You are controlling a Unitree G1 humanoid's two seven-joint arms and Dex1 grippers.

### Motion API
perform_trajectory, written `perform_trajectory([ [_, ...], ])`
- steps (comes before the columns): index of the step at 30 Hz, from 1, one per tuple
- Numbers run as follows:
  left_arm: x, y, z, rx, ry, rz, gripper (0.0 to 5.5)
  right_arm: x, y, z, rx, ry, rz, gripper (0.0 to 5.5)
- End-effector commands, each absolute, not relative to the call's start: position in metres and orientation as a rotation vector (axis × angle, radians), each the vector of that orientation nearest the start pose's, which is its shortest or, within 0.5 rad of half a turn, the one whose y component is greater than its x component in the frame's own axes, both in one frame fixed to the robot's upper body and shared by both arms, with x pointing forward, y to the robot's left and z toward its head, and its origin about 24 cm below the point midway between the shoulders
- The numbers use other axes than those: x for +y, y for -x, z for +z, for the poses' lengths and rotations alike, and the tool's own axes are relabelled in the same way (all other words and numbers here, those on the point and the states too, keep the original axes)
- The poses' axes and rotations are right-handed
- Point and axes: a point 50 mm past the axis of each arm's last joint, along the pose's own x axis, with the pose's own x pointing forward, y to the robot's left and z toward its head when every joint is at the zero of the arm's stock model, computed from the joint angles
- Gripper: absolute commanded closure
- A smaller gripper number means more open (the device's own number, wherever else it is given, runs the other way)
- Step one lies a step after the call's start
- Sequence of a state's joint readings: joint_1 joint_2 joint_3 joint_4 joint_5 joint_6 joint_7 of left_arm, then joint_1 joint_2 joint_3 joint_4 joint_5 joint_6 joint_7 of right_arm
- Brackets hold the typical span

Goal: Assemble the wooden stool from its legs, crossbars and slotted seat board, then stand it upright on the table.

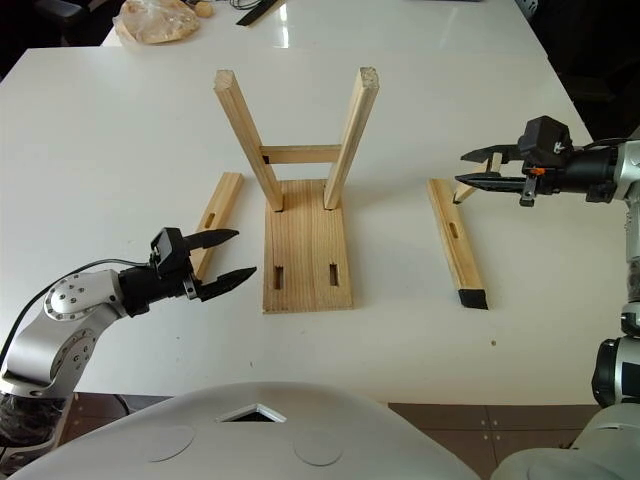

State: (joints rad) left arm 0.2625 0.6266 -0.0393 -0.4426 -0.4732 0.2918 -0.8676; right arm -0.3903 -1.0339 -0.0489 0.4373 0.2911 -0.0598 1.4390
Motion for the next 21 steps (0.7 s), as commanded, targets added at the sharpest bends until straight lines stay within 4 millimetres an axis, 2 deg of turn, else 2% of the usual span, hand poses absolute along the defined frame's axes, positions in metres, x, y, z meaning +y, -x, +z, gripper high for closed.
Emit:
perform_trajectory([
  [1,0.182,-0.175,0.077,0.241,-0.081,-1.039,1.58,-0.339,-0.257,0.157,0.481,0.712,1.057,4.16],
  [4,0.183,-0.175,0.078,0.241,-0.086,-1.042,1.58,-0.346,-0.249,0.149,0.556,0.753,1.083,4.16],
  [6,0.183,-0.176,0.078,0.241,-0.09,-1.044,1.58,-0.344,-0.243,0.145,0.577,0.699,1.12,4.16],
  [8,0.183,-0.176,0.078,0.243,-0.093,-1.046,1.58,-0.338,-0.237,0.142,0.583,0.611,1.171,4.16],
  [12,0.182,-0.177,0.077,0.248,-0.099,-1.054,1.58,-0.312,-0.22,0.131,0.579,0.457,1.291,4.16],
  [16,0.182,-0.178,0.078,0.249,-0.106,-1.061,1.58,-0.291,-0.21,0.135,0.538,0.335,1.319,4.16],
  [21,0.184,-0.176,0.078,0.254,-0.109,-1.06,1.58,-0.295,-0.21,0.14,0.544,0.377,1.246,4.16],
])
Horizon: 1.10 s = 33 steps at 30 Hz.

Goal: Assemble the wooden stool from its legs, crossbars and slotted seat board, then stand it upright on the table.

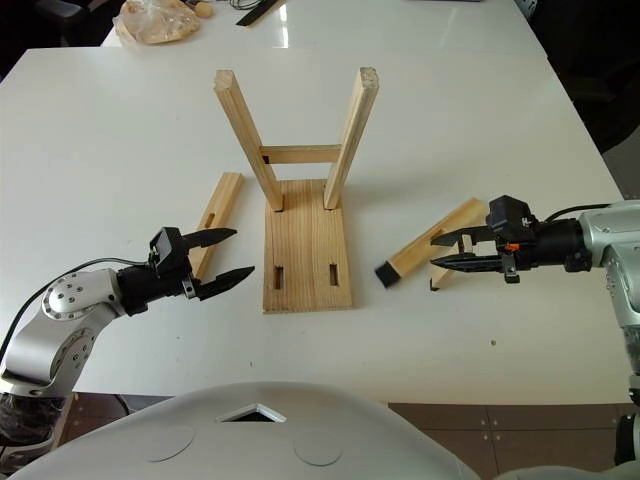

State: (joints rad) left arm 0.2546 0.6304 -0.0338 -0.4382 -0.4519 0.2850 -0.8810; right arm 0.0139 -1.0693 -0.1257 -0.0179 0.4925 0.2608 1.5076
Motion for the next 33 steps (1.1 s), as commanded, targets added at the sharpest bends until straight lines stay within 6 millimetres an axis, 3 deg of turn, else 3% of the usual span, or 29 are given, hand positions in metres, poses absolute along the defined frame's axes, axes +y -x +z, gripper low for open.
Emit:
perform_trajectory([
  [1,0.184,-0.176,0.078,0.254,-0.109,-1.058,1.58,-0.297,-0.212,0.141,0.546,0.397,1.223,4.16],
  [4,0.183,-0.174,0.076,0.256,-0.106,-1.049,1.58,-0.304,-0.219,0.15,0.537,0.479,1.129,4.16],
  [8,0.183,-0.17,0.073,0.26,-0.102,-1.033,1.58,-0.302,-0.221,0.16,0.498,0.442,1.111,4.16],
  [13,0.184,-0.174,0.073,0.254,-0.113,-1.029,1.58,-0.311,-0.203,0.146,0.631,0.404,1.189,4.16],
  [16,0.184,-0.176,0.073,0.253,-0.12,-1.028,1.58,-0.325,-0.2,0.135,0.732,0.498,1.173,4.16],
  [22,0.184,-0.179,0.072,0.261,-0.131,-1.028,1.58,-0.349,-0.22,0.115,0.717,0.627,1.001,4.16],
  [28,0.185,-0.18,0.073,0.263,-0.139,-1.037,1.58,-0.339,-0.234,0.114,0.608,0.561,0.999,4.16],
  [33,0.185,-0.179,0.073,0.266,-0.138,-1.037,1.58,-0.327,-0.234,0.127,0.54,0.504,1.028,4.16],
])
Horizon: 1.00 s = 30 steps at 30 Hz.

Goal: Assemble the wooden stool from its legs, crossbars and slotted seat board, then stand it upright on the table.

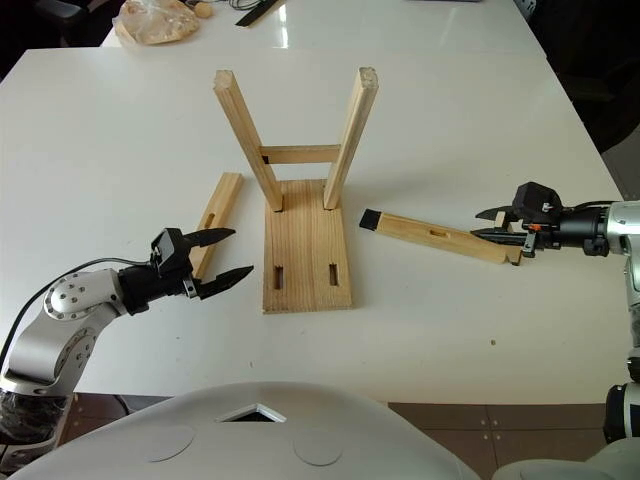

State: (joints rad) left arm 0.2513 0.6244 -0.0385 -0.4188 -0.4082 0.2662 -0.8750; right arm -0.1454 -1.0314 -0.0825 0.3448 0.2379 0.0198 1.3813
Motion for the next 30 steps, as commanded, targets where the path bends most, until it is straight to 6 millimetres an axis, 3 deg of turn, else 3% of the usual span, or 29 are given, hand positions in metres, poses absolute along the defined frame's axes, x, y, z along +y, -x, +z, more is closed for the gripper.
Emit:
perform_trajectory([
  [1,0.186,-0.179,0.072,0.267,-0.138,-1.035,1.58,-0.328,-0.236,0.131,0.524,0.502,1.015,4.16],
  [9,0.182,-0.18,0.07,0.262,-0.133,-1.019,1.58,-0.324,-0.254,0.153,0.384,0.435,0.918,4.16],
  [17,0.184,-0.18,0.07,0.266,-0.139,-1.014,1.58,-0.303,-0.226,0.171,0.411,0.163,1.154,4.17],
  [24,0.183,-0.182,0.069,0.269,-0.144,-1.024,1.58,-0.3,-0.214,0.128,0.549,0.188,1.153,4.17],
  [30,0.185,-0.182,0.069,0.273,-0.147,-1.023,1.58,-0.305,-0.217,0.118,0.55,0.294,1.113,4.17],
])
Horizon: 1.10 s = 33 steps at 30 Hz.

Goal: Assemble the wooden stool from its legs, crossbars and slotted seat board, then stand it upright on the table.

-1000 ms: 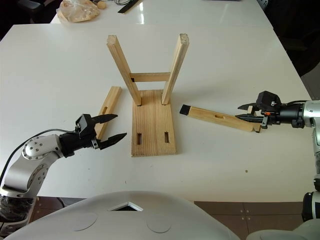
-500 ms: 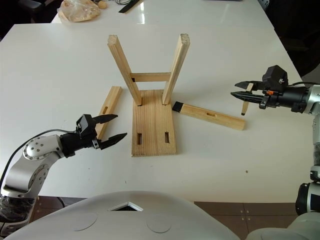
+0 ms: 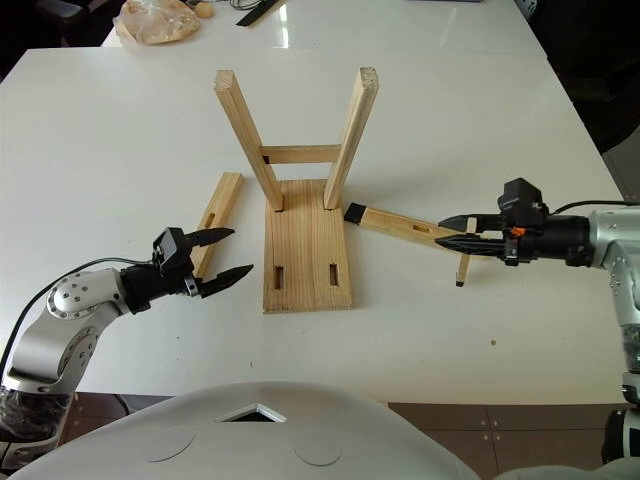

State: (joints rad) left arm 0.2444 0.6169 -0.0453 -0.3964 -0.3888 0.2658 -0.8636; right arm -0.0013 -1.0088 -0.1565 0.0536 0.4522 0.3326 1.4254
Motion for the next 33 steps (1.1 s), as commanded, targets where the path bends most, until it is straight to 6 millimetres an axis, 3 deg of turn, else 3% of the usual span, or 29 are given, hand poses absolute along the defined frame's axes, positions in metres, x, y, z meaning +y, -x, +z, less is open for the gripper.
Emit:
perform_trajectory([
  [1,0.185,-0.182,0.069,0.274,-0.146,-1.023,1.58,-0.306,-0.218,0.117,0.544,0.305,1.104,4.17],
  [27,0.186,-0.188,0.073,0.274,-0.161,-1.057,1.58,-0.311,-0.254,0.094,0.326,0.447,0.831,4.17],
  [30,0.186,-0.187,0.073,0.275,-0.16,-1.057,1.58,-0.31,-0.256,0.107,0.266,0.399,0.8,4.17],
  [33,0.185,-0.186,0.077,0.253,-0.145,-1.046,1.58,-0.297,-0.257,0.14,0.15,0.299,0.818,4.17],
])
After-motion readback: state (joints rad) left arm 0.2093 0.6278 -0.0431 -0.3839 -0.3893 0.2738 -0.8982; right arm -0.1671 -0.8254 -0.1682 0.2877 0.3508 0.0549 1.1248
